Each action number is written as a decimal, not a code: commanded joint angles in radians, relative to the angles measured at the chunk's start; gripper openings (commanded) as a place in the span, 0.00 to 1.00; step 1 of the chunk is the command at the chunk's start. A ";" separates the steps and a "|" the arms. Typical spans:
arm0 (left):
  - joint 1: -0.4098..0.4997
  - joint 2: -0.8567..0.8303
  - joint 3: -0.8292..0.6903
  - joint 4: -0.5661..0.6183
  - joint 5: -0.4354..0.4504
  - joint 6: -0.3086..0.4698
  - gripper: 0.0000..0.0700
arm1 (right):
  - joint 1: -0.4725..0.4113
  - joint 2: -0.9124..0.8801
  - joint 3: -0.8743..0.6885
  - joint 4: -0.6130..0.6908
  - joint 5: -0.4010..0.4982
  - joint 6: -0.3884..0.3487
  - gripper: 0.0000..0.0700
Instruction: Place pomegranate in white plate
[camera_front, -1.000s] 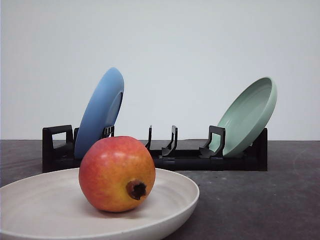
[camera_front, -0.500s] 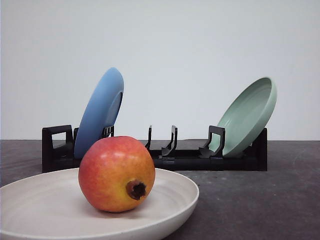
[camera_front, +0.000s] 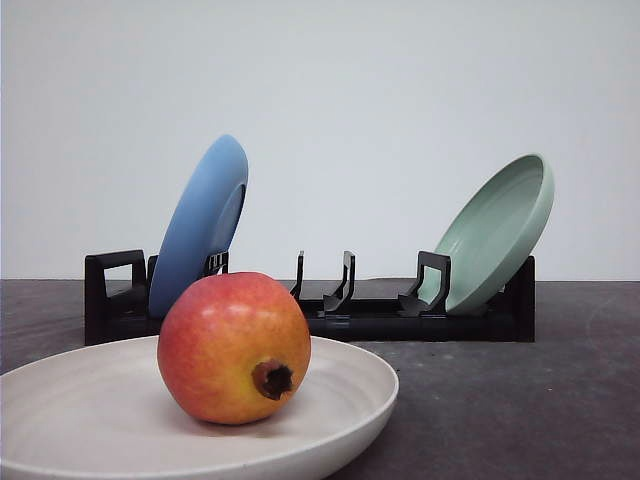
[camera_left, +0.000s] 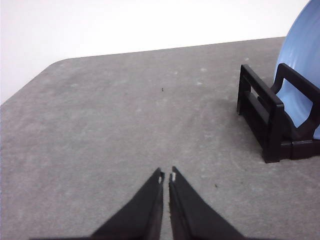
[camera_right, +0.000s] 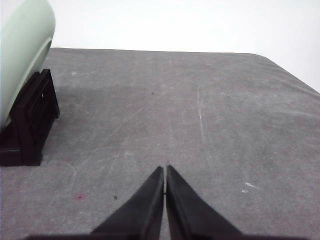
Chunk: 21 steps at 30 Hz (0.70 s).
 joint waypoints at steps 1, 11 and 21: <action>0.002 -0.002 -0.011 -0.003 -0.001 0.010 0.00 | -0.001 -0.001 -0.005 0.006 -0.001 0.008 0.00; 0.002 -0.002 -0.011 -0.003 -0.001 0.010 0.00 | -0.001 -0.001 -0.005 0.006 -0.001 0.008 0.00; 0.002 -0.002 -0.011 -0.003 -0.001 0.010 0.00 | -0.001 -0.001 -0.005 0.006 -0.001 0.008 0.00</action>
